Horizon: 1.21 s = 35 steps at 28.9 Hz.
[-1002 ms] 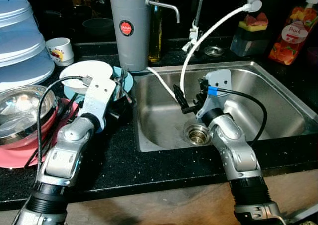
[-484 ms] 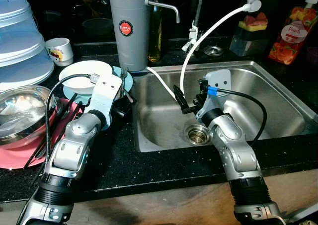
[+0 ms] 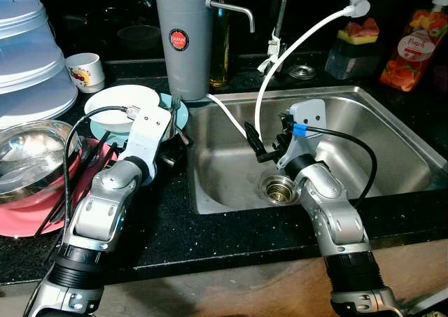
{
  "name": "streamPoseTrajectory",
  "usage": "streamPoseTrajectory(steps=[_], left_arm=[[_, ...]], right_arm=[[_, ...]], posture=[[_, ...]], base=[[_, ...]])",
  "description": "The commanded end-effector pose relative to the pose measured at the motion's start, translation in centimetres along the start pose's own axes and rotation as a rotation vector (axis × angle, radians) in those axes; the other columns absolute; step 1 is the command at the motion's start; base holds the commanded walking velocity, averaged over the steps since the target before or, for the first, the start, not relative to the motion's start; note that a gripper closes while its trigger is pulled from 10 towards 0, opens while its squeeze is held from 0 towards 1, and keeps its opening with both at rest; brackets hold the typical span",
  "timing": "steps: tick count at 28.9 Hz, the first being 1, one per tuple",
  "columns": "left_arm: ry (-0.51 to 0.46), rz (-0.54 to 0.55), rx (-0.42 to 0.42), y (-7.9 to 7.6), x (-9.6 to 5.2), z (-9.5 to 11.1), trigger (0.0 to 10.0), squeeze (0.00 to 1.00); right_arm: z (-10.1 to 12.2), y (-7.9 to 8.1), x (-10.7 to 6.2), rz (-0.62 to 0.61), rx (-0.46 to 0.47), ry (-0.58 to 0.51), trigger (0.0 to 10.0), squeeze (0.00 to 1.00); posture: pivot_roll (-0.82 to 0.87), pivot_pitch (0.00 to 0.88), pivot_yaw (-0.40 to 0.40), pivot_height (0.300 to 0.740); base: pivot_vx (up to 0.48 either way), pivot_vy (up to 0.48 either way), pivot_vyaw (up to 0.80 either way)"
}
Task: Kitchen organization
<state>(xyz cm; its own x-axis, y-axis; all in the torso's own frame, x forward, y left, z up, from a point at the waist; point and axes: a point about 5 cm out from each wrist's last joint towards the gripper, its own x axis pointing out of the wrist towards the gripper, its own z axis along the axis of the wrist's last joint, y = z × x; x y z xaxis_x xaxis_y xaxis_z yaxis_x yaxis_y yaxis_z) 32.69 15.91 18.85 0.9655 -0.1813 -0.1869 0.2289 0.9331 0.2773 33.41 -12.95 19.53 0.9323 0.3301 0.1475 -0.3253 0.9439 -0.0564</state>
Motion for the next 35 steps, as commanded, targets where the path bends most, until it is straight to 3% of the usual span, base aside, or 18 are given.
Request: streamPoseTrajectory(steps=[1,2,3,4,5,6,7,8,9,10,11,17,18,19,23,24,25,35], left_arm=[[0.011,0.007,-0.014,0.0,0.0,0.2,2.2,0.0],[0.011,0.007,-0.014,0.0,0.0,0.2,2.2,0.0],[0.011,0.008,-0.019,0.0,0.0,0.2,4.9,0.0],[0.013,0.011,-0.019,0.0,0.0,0.2,4.9,0.0],[0.015,0.012,-0.018,0.0,-0.1,0.2,8.3,0.0],[0.017,0.011,-0.017,0.0,-0.1,0.2,6.0,0.0],[0.019,0.012,-0.018,0.0,-0.1,0.1,4.5,0.0],[0.021,0.012,-0.018,0.0,-0.1,0.1,4.5,0.0],[0.025,0.013,-0.019,0.0,-0.2,0.1,2.5,0.0],[0.028,0.015,-0.02,0.0,-0.2,0.0,3.0,0.0],[0.035,0.022,-0.02,0.0,-0.3,-0.1,10.0,0.0],[0.042,0.036,-0.02,0.1,-0.5,-0.2,10.0,0.0],[0.042,0.037,-0.021,0.2,-0.6,-0.2,8.5,0.0],[0.037,0.041,-0.023,0.3,-0.8,0.0,5.3,0.0],[0.018,0.052,-0.02,0.4,-1.1,0.4,4.4,0.0],[0.012,0.059,-0.02,0.5,-1.2,0.6,3.7,0.0],[0.008,0.064,-0.023,0.5,-1.3,0.7,0.0,0.0],[-0.056,0.106,-0.018,1.2,-2.2,2.0,0.0,0.0]], right_arm=[[0.1,0.0,-0.3,0.005,-0.001,0.005,10.0,0.0],[0.1,0.0,-0.3,0.005,-0.001,0.005,10.0,0.0],[0.1,0.0,-0.3,0.005,-0.001,0.005,10.0,0.0],[0.1,0.0,-0.3,0.006,-0.002,0.005,10.0,0.0],[0.1,0.1,-0.2,0.007,-0.002,0.004,10.0,0.0],[0.1,0.1,-0.2,0.008,-0.003,0.004,10.0,0.0],[0.2,0.1,-0.2,0.009,-0.004,0.004,10.0,0.0],[0.2,0.1,-0.2,0.01,-0.005,0.003,10.0,0.0],[0.2,0.1,-0.2,0.011,-0.005,0.003,10.0,0.0],[0.2,0.1,-0.2,0.012,-0.005,0.003,10.0,0.0],[0.2,0.1,-0.2,0.013,-0.005,0.003,10.0,0.0],[0.2,0.2,-0.3,0.015,-0.007,0.003,10.0,0.0],[0.2,0.2,-0.3,0.015,-0.007,0.003,10.0,0.0],[0.2,0.2,-0.3,0.016,-0.007,0.002,10.0,0.0],[0.2,0.2,-0.3,0.017,-0.006,0.001,10.0,0.0],[0.2,0.2,-0.4,0.017,-0.006,0.001,10.0,0.0],[0.2,0.2,-0.4,0.016,-0.005,0.0,10.0,0.0],[0.2,0.2,-0.5,0.01,0.002,-0.002,10.0,0.0]], posture=[[0.01,0.0,-0.001,0.74],[0.01,0.0,-0.001,0.74],[0.01,0.0,-0.001,0.74],[0.01,0.0,-0.001,0.74],[0.01,0.0,-0.002,0.74],[0.01,0.0,-0.002,0.74],[0.01,0.0,-0.002,0.74],[0.01,0.0,-0.002,0.74],[0.01,0.0,-0.002,0.74],[0.01,0.0,-0.002,0.74],[0.01,0.0,-0.003,0.74],[0.01,0.0,-0.003,0.74],[0.01,0.0,-0.002,0.74],[0.01,0.0,-0.003,0.74],[0.01,0.0,-0.001,0.74],[0.02,0.0,0.0,0.74],[0.02,0.0,0.001,0.74],[0.02,0.0,0.003,0.74]], base=[[0.0,0.0,0.0],[0.0,0.0,0.0],[0.0,0.0,0.0],[0.0,0.0,0.0],[0.0,0.0,0.0],[0.0,0.0,0.0],[0.0,0.0,0.0],[0.0,0.0,0.0],[0.0,0.0,0.0],[0.0,0.0,0.0],[0.0,0.0,0.0],[0.0,0.0,0.0],[0.0,0.0,0.0],[0.0,0.0,0.0],[0.0,0.0,0.0],[0.0,0.0,0.0],[0.0,0.0,0.0],[0.0,0.0,0.0]])
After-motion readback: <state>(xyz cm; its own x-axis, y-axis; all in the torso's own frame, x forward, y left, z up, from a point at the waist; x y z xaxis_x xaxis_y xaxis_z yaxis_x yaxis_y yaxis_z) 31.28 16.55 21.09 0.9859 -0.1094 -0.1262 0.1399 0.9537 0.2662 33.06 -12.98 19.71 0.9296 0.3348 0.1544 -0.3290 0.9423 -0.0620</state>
